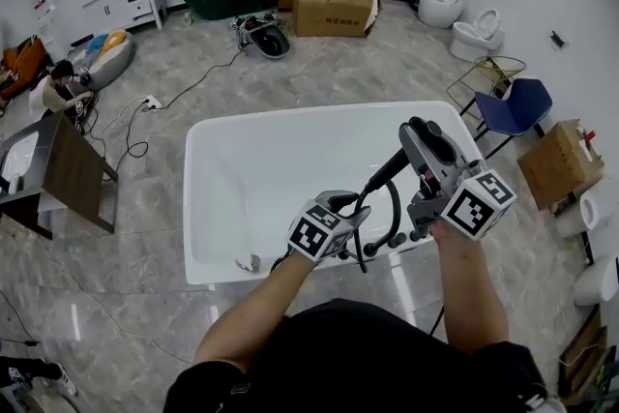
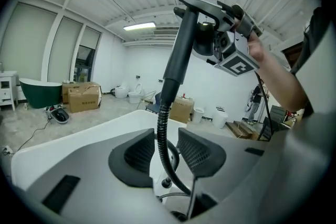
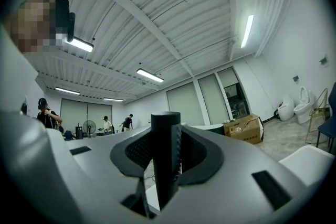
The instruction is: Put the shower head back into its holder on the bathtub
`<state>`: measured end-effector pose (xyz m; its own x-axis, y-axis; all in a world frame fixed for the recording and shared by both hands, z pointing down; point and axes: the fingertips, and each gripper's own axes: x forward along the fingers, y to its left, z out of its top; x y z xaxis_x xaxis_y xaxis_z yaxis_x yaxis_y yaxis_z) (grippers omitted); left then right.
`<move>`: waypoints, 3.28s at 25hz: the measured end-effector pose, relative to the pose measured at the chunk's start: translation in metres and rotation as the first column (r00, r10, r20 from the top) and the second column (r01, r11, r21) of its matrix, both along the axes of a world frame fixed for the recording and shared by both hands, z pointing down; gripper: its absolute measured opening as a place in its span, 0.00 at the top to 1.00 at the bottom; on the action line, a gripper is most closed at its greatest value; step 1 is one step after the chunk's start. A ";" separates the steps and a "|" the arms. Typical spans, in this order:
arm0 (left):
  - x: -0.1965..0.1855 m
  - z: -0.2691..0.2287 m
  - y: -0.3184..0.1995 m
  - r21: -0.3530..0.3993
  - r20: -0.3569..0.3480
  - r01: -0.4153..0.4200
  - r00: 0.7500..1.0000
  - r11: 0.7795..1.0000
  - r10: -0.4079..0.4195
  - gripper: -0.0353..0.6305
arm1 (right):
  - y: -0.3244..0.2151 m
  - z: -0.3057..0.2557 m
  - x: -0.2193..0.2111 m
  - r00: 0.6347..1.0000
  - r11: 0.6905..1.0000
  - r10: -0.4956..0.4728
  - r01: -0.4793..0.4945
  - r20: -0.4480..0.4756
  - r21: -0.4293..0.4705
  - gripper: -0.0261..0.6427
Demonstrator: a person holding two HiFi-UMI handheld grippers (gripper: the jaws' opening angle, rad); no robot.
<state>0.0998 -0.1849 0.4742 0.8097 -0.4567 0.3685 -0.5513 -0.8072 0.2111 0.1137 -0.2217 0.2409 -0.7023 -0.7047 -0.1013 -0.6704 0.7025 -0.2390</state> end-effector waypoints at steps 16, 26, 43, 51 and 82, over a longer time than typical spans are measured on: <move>-0.001 0.022 0.006 -0.021 0.066 -0.026 0.997 0.999 0.027 0.81 | 0.005 0.024 0.021 0.999 0.998 0.050 -0.051 -0.003 -0.045 0.77; -0.037 0.028 -0.003 -0.060 0.031 0.108 0.994 0.992 -0.107 0.77 | 0.007 0.085 0.041 0.997 0.984 0.067 -0.072 -0.041 -0.165 0.77; -0.079 0.073 0.004 -0.203 0.026 0.254 0.967 0.946 -0.254 0.77 | 0.011 0.215 0.027 0.993 0.909 -0.020 -0.032 -0.120 -0.415 0.77; -0.103 0.062 -0.010 -0.214 -0.021 0.350 0.932 0.912 -0.363 0.79 | 0.008 0.242 0.022 0.984 0.889 -0.075 -0.008 -0.163 -0.458 0.77; -0.114 0.108 0.031 -0.326 0.100 0.367 0.930 0.871 -0.354 0.80 | 0.034 0.365 0.022 0.975 0.789 -0.115 -0.029 -0.193 -0.614 0.77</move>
